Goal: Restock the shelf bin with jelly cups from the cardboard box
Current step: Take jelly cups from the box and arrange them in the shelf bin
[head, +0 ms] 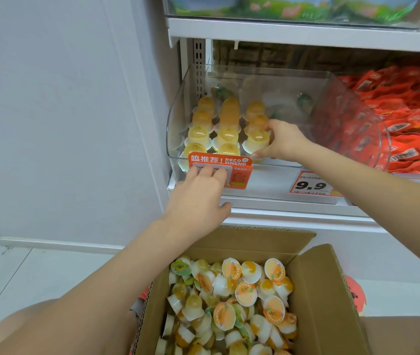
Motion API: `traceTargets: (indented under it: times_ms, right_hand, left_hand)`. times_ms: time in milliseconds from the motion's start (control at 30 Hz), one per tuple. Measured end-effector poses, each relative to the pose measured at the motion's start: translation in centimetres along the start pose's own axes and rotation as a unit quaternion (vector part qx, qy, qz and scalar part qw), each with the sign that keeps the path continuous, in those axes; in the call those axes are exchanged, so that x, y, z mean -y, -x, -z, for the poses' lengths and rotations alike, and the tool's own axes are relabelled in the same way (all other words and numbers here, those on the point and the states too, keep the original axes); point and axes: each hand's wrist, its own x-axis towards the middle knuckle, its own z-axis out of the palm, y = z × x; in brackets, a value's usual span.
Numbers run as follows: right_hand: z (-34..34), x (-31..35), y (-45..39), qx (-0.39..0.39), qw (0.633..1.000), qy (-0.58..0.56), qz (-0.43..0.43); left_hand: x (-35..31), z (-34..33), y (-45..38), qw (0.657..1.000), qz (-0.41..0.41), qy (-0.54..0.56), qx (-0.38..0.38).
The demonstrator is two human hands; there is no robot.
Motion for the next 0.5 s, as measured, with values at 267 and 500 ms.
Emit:
traceTargets:
  times_ms: [267, 500]
  right_hand:
    - [-0.4, -0.7, -0.8, -0.014, 1.000, -0.001, -0.009]
    - [1.1, -0.7, 1.0, -0.074, 0.996, 0.043, 0.030]
  left_hand:
    - [0.1, -0.4, 0.0, 1.000, -0.010, -0.002, -0.007]
    - [0.7, -1.8, 0.7, 0.996, -0.016, -0.081, 0.026]
